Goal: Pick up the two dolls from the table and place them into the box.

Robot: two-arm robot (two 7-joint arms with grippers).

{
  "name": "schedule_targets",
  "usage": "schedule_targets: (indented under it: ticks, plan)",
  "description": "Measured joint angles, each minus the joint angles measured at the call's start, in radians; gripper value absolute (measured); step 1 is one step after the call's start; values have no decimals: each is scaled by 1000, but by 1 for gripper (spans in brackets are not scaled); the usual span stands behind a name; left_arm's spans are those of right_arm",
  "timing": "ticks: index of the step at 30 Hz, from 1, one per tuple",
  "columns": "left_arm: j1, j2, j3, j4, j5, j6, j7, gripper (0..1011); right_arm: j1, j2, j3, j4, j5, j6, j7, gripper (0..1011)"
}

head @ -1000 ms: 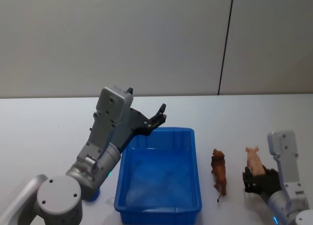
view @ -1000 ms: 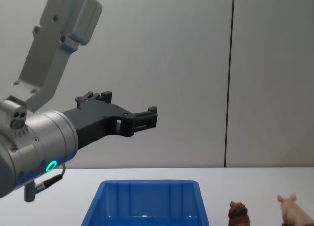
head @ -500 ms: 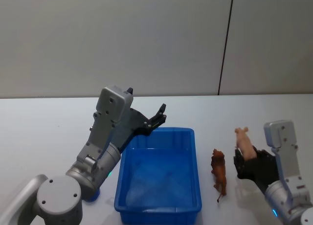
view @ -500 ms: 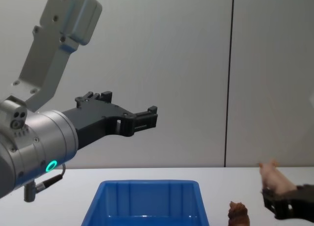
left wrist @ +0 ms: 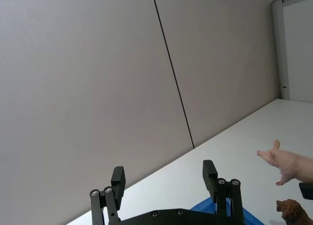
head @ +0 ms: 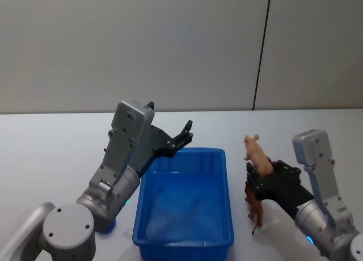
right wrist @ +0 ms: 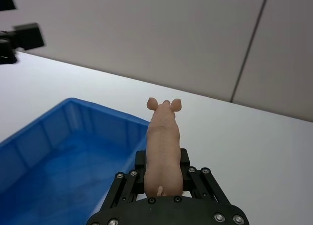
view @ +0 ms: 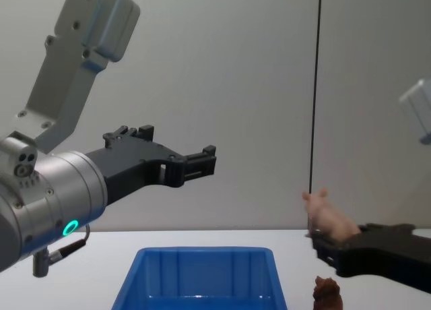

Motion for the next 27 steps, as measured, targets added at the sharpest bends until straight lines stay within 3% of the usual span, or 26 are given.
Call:
schedule_targets:
  ticks: [13, 23, 27]
  plan:
    - [0, 0, 0, 0, 0, 0, 0, 1001, 50, -14, -16, 48, 2, -47, 188, 372]
    - [0, 0, 0, 0, 0, 0, 0, 1001, 118, -46, -38, 139, 1, -79, 349, 372]
    - [0, 0, 0, 0, 0, 0, 0, 1001, 152, -63, -47, 191, -2, -88, 412, 451]
